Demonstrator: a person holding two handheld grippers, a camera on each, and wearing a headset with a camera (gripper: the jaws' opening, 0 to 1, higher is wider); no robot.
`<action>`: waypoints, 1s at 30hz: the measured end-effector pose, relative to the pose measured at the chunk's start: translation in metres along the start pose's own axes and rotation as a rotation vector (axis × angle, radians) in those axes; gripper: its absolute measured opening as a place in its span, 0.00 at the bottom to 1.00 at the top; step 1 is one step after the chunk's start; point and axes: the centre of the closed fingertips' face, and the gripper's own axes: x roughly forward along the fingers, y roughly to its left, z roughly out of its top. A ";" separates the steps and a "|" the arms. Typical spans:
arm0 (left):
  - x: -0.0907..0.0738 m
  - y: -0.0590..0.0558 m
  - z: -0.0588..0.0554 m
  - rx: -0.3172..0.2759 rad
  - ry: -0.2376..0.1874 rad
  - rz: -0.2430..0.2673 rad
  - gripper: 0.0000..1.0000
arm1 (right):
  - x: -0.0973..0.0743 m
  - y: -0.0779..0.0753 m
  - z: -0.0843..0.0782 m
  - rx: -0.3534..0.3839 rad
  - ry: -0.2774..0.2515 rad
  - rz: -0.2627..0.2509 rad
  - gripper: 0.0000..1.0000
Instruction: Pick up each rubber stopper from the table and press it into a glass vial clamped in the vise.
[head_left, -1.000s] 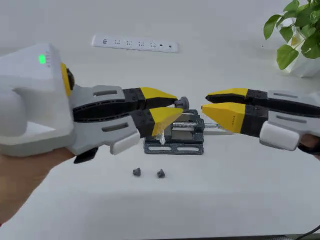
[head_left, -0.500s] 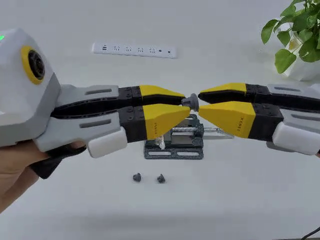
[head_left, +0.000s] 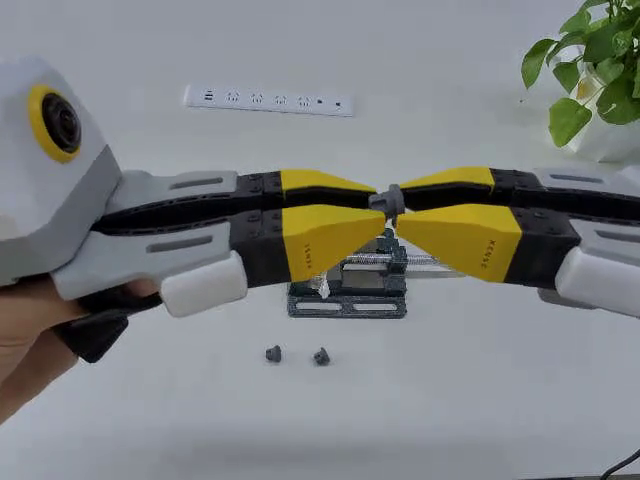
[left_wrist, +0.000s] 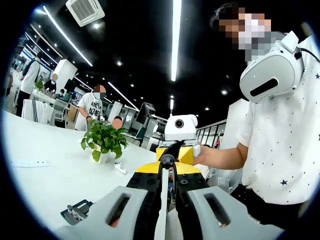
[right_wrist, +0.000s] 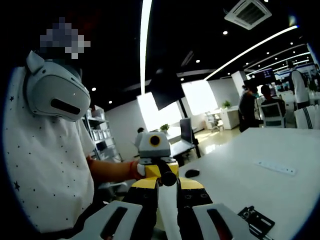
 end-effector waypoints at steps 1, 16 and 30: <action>0.000 0.000 0.000 -0.002 -0.001 -0.002 0.04 | 0.000 0.000 0.000 0.000 -0.001 0.000 0.09; -0.003 -0.005 0.000 -0.050 -0.014 -0.038 0.04 | -0.001 0.004 0.002 0.002 -0.004 0.031 0.07; -0.004 -0.008 0.000 -0.082 -0.025 -0.057 0.04 | 0.000 0.008 0.002 -0.026 0.013 0.048 0.06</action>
